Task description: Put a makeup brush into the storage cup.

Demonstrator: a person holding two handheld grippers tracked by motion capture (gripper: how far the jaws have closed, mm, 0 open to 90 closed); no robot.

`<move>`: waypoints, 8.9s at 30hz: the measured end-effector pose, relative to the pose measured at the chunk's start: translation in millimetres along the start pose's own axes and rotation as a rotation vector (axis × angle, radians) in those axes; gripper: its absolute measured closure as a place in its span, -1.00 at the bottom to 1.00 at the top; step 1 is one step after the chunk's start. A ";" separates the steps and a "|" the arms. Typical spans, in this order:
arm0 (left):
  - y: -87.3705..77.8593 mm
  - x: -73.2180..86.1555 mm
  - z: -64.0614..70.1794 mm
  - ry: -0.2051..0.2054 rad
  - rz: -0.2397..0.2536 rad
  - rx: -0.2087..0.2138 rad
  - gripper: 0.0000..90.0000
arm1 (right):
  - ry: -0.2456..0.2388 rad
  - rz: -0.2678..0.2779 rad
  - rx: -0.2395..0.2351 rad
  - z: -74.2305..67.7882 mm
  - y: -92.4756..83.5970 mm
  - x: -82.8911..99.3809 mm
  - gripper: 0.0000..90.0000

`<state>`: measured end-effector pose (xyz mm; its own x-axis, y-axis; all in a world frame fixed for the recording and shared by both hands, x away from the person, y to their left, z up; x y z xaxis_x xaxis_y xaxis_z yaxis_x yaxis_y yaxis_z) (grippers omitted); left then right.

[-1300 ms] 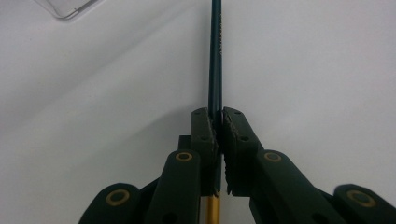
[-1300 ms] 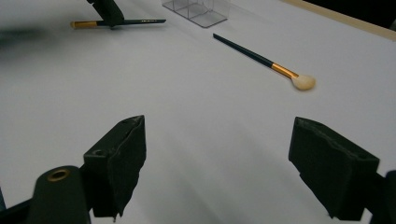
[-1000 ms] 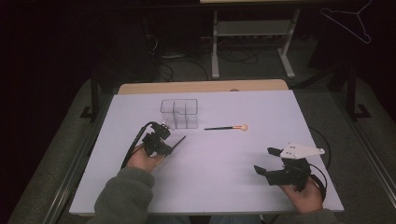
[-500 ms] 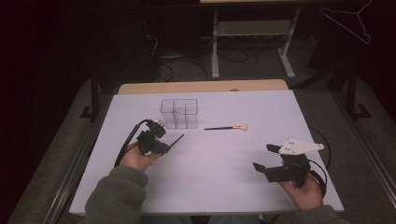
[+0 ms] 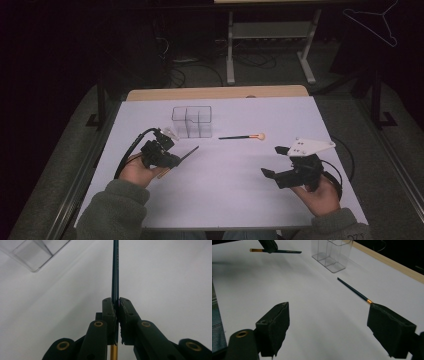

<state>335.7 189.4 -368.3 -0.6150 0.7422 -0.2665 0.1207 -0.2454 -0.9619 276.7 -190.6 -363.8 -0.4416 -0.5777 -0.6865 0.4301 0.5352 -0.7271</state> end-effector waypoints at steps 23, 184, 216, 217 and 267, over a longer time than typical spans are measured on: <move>-3.0 -2.9 45.1 0.282 0.008 0.085 0.86 | -0.269 -0.160 -0.205 -28.5 30.1 -67.8 -0.53; -3.0 -19.0 61.5 0.202 0.237 0.295 0.56 | -0.099 -0.174 -0.424 -63.5 97.7 -61.6 0.85; -15.8 -19.6 56.3 0.207 0.258 0.305 0.85 | -0.124 -0.150 -0.344 -61.5 85.5 -52.3 0.32; -16.0 -19.1 56.8 0.192 0.258 0.308 0.85 | -0.118 -0.151 -0.340 -59.2 84.5 -50.1 0.31; -54.0 -20.2 -2.0 0.058 0.242 0.176 0.85 | 0.091 -0.112 -0.147 1.8 23.1 28.0 -0.22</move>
<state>343.1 188.9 -311.1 -0.5385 0.6823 -0.4945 0.1184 -0.5198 -0.8461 275.7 -195.6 -399.8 -0.5526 -0.5842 -0.5944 0.2572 0.5588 -0.7884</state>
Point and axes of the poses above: each handheld gripper's, and its own axes: y roughly forward along the jaws, x roughly out of its underside, z roughly to its right, the point moved 1 cm from there along y, roughly forward along the jaws, and after that the axes turned 13 degrees about -z, right-handed, at the moved point
